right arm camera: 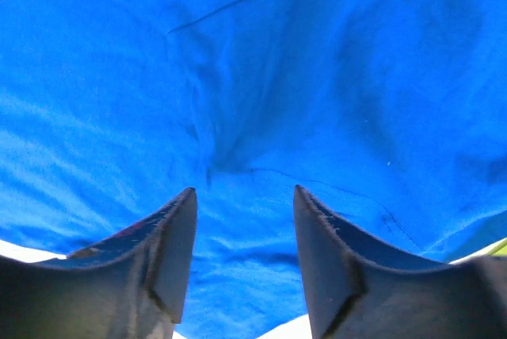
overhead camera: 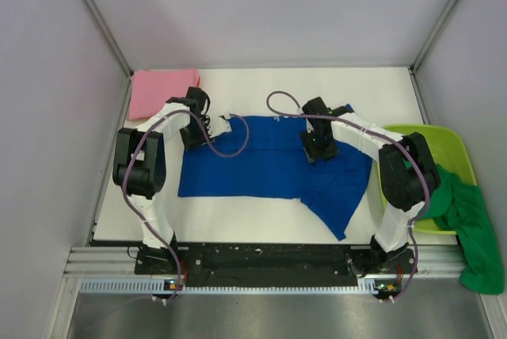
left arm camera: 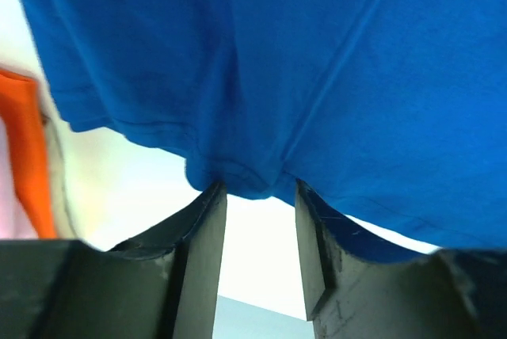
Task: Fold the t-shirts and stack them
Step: Fold the flattened tshirt in 1/3 of the way, then grap the side of the flattened tshirt closest away from the robot with both arms
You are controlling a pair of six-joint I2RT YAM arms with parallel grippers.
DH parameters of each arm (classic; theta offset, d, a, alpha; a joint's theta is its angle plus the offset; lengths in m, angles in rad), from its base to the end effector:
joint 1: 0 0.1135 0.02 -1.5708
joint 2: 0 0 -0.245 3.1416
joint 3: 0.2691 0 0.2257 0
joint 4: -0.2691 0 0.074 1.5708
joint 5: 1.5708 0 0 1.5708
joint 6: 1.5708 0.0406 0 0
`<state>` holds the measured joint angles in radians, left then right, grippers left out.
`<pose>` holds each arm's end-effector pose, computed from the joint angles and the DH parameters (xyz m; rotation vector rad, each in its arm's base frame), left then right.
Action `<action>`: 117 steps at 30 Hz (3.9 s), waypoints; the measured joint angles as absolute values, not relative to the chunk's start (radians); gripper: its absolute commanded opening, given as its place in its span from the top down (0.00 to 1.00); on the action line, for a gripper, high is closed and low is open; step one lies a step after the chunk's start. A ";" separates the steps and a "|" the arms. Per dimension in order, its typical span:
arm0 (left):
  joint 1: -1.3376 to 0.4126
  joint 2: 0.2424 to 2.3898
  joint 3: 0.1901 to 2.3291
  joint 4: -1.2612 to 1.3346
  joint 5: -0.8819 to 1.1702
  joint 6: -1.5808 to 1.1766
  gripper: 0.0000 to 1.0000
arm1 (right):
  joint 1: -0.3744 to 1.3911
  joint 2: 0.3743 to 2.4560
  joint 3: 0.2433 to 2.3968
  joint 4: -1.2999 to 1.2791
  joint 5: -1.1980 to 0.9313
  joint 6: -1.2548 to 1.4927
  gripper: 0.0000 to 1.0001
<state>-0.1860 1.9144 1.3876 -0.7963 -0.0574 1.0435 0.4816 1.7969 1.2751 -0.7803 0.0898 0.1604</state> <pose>0.3433 -0.0622 0.1756 1.6822 2.4008 0.2282 0.2887 0.1468 0.1855 -0.4400 2.8246 0.0000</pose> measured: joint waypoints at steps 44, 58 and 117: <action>-0.178 2.257 1.764 -0.589 -0.299 0.630 0.69 | -0.018 2.221 1.794 -0.713 0.151 0.477 1.00; -0.176 2.234 1.764 -0.586 -0.213 0.618 0.66 | -0.014 2.223 1.842 -0.631 0.051 0.502 1.00; -0.264 1.450 0.760 -0.587 0.053 1.023 0.63 | 0.763 1.076 0.582 -0.853 -0.104 -0.685 0.40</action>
<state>-0.2642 1.4502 0.7605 -0.5869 0.0532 1.0229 0.7631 1.0756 0.5816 -0.8528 -0.1043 -0.6849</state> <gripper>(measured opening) 0.461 0.701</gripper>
